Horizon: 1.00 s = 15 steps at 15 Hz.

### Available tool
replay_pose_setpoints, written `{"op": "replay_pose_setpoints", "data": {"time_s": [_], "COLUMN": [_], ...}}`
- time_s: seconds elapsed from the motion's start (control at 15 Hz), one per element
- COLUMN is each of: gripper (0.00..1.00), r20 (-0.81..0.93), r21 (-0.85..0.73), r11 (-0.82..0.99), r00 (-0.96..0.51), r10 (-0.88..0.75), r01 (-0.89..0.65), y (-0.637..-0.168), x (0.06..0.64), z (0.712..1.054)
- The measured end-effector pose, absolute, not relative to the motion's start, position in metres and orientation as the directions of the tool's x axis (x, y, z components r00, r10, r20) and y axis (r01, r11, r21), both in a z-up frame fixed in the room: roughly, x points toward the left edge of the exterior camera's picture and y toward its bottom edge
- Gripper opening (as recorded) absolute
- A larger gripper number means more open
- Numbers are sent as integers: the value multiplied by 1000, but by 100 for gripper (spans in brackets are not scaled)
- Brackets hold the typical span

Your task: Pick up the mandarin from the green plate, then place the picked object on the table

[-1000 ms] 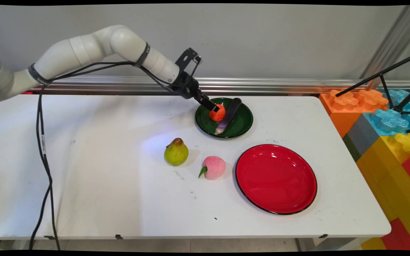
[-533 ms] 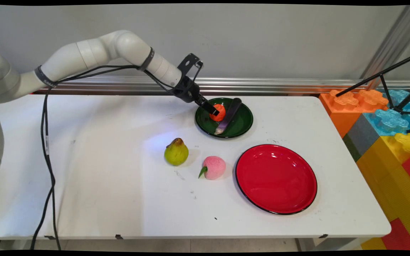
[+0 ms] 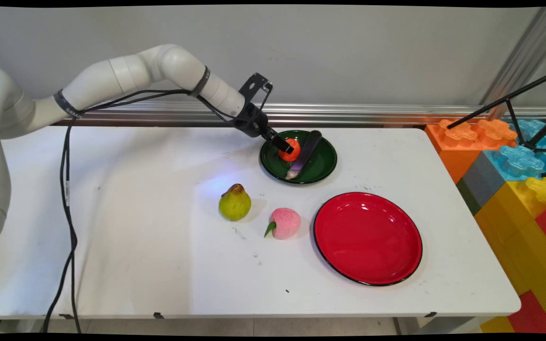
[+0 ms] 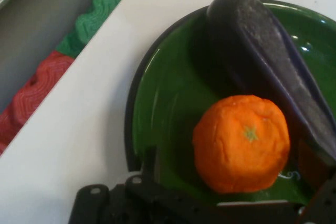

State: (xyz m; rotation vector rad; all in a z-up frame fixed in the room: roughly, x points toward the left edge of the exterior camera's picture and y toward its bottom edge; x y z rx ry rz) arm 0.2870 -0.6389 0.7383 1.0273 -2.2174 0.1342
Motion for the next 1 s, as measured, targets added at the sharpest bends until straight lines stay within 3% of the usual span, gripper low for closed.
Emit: {"op": "replay_pose_setpoints", "data": {"time_s": [0.27,0.33,1.0], "gripper": [100,0,0], "r20": [624,625,637], "r21": [183,184,169], "r11": [682,683,698], "r00": [-452,-452,-463], "r10": [-637,-636,-616], "r01": [-708,-707,-696], "y": [-643,-644,-641], "x": [285,284,274], "z": [735,734,753]}}
